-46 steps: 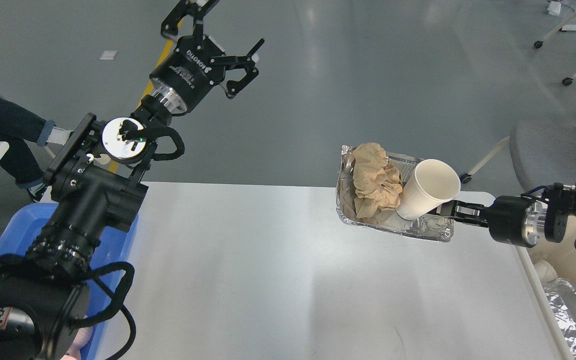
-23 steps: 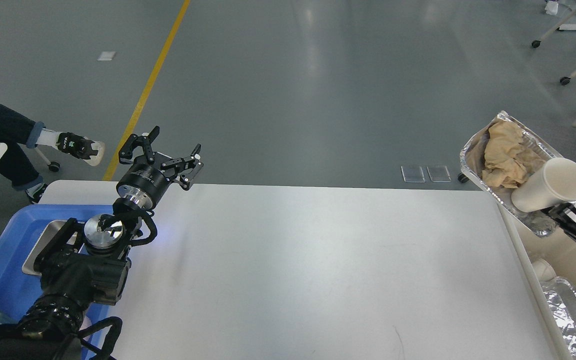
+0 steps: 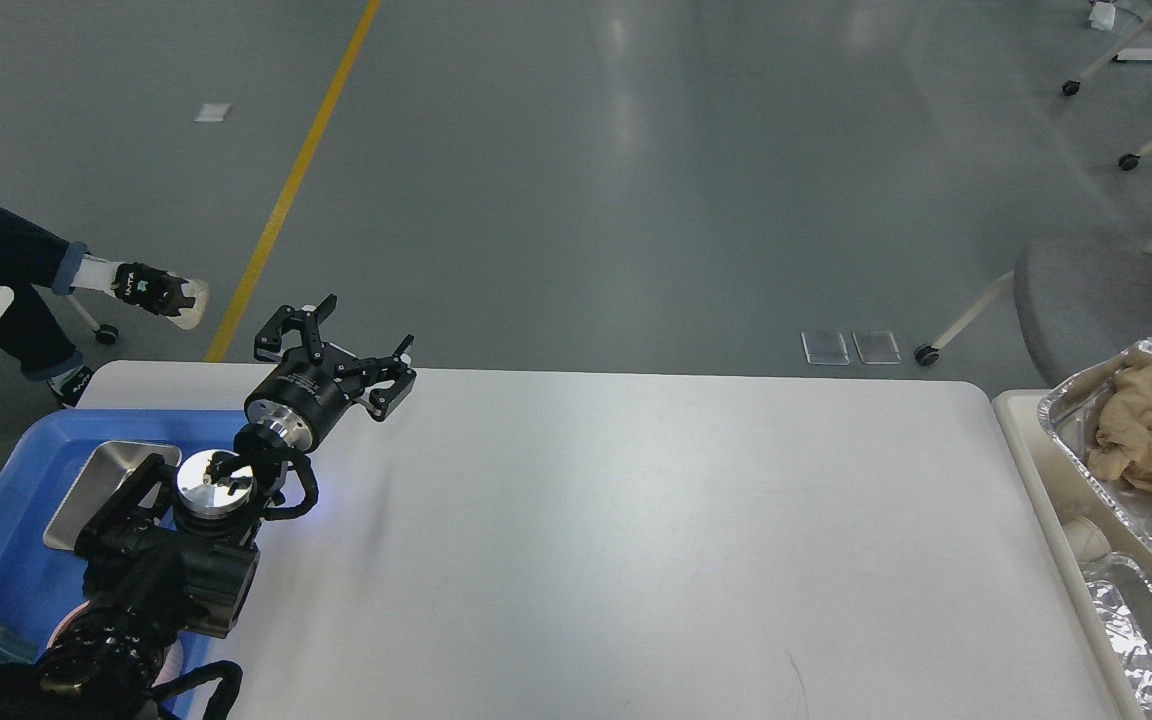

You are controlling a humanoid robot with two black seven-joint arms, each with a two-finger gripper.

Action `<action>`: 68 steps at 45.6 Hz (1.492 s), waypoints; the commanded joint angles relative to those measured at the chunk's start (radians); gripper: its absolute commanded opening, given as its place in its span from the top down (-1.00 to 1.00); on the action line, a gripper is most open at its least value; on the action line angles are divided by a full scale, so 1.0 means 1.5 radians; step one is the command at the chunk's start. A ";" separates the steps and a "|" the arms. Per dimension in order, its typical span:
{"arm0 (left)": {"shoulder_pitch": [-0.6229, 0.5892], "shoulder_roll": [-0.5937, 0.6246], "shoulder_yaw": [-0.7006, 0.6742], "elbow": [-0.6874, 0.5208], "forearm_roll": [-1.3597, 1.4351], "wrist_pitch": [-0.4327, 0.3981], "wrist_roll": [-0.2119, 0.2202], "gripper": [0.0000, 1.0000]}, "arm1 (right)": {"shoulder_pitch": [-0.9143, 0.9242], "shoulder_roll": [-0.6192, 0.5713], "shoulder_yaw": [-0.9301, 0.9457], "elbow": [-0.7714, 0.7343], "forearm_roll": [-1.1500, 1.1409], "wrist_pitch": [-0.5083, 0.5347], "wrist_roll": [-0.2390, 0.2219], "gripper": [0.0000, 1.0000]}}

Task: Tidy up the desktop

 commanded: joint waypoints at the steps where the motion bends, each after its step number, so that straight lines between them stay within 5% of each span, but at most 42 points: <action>1: 0.003 0.000 0.005 0.000 0.000 0.004 -0.002 -0.95 | 0.000 0.028 0.002 -0.039 0.003 -0.006 -0.001 1.00; 24: 0.009 0.024 0.016 0.000 0.021 0.048 0.001 -0.95 | -0.013 0.065 0.002 -0.155 0.099 -0.008 -0.006 0.98; 28: 0.008 0.024 0.016 0.000 0.021 0.048 0.001 -0.95 | -0.012 0.079 0.006 -0.156 0.101 -0.032 -0.004 0.25; 31: 0.009 0.024 0.016 0.000 0.021 0.048 0.001 -0.95 | -0.010 0.106 0.031 -0.160 0.118 -0.083 -0.002 -0.04; 35: 0.008 0.025 0.016 0.000 0.022 0.049 0.001 -0.95 | -0.007 0.150 0.097 -0.159 0.144 -0.189 -0.001 -1.00; 52: 0.001 0.031 0.017 -0.001 0.022 0.041 0.000 -0.95 | 0.006 0.111 0.129 -0.149 0.150 -0.215 -0.001 -1.00; 61: -0.013 0.078 0.017 -0.008 0.022 0.026 0.002 -0.95 | 0.156 0.043 0.133 -0.144 0.151 -0.212 -0.001 -1.00; 68: -0.041 0.090 0.017 -0.008 0.022 0.025 -0.001 -0.95 | 0.297 0.019 0.152 -0.108 0.167 -0.055 -0.001 -1.00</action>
